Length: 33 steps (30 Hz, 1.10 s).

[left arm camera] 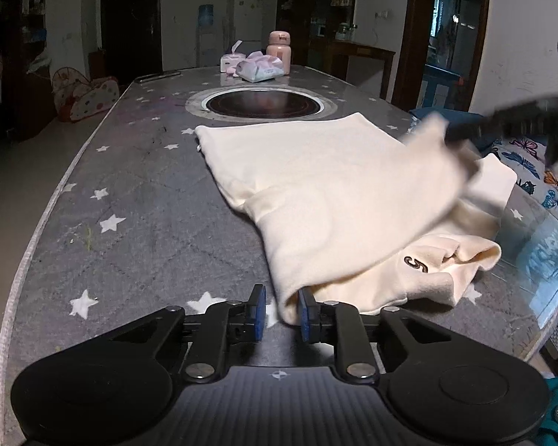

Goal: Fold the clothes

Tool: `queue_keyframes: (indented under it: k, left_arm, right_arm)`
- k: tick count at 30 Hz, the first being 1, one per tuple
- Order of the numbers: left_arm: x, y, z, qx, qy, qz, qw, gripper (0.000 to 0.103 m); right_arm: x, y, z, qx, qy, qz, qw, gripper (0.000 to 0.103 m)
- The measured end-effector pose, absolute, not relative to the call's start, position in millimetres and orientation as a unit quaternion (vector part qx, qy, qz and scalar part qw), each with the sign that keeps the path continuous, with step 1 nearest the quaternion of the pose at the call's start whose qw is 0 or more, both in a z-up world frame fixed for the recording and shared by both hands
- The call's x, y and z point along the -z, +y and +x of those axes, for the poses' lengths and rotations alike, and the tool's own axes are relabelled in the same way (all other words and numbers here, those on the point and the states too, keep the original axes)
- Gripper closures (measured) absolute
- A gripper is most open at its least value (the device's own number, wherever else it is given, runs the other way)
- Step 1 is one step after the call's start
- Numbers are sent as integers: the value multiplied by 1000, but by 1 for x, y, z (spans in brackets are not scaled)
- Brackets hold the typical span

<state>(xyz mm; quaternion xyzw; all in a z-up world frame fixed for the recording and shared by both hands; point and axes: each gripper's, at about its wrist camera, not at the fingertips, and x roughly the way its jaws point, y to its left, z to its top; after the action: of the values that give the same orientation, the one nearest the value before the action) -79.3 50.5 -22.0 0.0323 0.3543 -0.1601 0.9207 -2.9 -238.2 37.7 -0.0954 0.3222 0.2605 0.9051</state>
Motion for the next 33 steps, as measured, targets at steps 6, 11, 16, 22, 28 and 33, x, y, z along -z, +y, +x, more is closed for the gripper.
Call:
queue_keyframes:
  k: [6, 11, 16, 22, 28, 33]
  left_arm:
    - [6, 63, -77, 169, 355, 9, 920, 71]
    - [-10, 60, -57, 178, 340, -19, 923, 71]
    - [-21, 52, -40, 198, 329, -33, 923, 70]
    - [-10, 34, -16, 204, 339, -40, 917, 70]
    - [14, 23, 1, 202, 366, -39, 908, 70]
    - [21, 21, 2, 202, 373, -41, 905, 66]
  right_arm:
    - [-14, -249, -2, -246, 352, -89, 899, 88]
    - [-5, -245, -6, -263, 348, -82, 896, 83]
    - [5, -237, -8, -284, 352, -91, 887, 76]
    - [20, -233, -9, -289, 371, -96, 877, 74]
    - [24, -236, -14, -292, 373, -97, 875, 69]
    - [20, -243, -19, -287, 365, -84, 882, 64]
